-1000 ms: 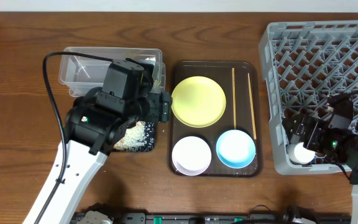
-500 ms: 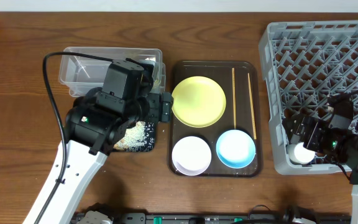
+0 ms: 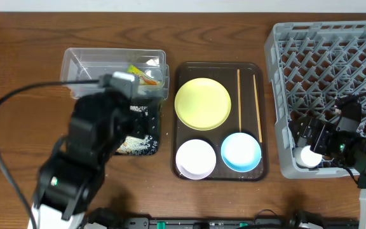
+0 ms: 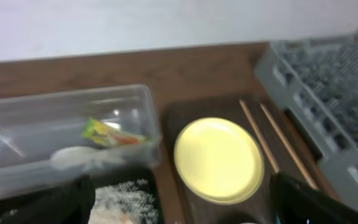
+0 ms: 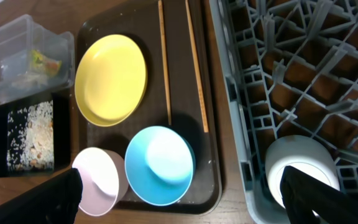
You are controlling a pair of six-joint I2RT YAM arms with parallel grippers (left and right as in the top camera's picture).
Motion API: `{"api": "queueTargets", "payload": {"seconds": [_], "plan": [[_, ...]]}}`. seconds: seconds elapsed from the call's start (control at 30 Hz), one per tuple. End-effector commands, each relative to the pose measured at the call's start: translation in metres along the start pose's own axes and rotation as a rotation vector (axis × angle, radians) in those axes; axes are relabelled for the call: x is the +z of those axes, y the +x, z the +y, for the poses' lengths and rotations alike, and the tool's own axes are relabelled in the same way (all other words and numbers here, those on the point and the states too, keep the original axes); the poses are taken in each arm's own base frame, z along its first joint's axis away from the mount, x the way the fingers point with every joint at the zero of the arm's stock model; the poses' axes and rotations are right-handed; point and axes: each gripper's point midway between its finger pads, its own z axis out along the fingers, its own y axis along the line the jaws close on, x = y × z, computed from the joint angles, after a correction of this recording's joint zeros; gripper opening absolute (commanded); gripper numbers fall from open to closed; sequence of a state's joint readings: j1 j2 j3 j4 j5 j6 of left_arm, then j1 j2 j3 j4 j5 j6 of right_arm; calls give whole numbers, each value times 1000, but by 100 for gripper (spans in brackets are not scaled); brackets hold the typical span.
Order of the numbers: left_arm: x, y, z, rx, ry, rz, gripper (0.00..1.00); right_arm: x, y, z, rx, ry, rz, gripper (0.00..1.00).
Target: Sort waste into correct bins and load items into the dishwasher rack
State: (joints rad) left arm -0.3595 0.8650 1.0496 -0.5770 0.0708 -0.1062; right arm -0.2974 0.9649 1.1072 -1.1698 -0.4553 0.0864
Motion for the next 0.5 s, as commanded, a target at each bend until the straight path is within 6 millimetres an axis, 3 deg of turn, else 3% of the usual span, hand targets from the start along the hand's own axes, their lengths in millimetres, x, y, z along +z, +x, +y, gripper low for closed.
{"api": "queueTargets", "payload": {"seconds": [0.0, 0.23, 0.47], "plan": [[-5, 16, 21, 22, -60, -72, 92, -4, -4, 1, -15, -1, -18, 99], [-15, 53, 37, 11, -75, -243, 93, -4, -4, 1, -15, -1, -18, 99], [-10, 98, 49, 6, -87, -306, 98, -4, -4, 1, -15, -1, -18, 99]]}}
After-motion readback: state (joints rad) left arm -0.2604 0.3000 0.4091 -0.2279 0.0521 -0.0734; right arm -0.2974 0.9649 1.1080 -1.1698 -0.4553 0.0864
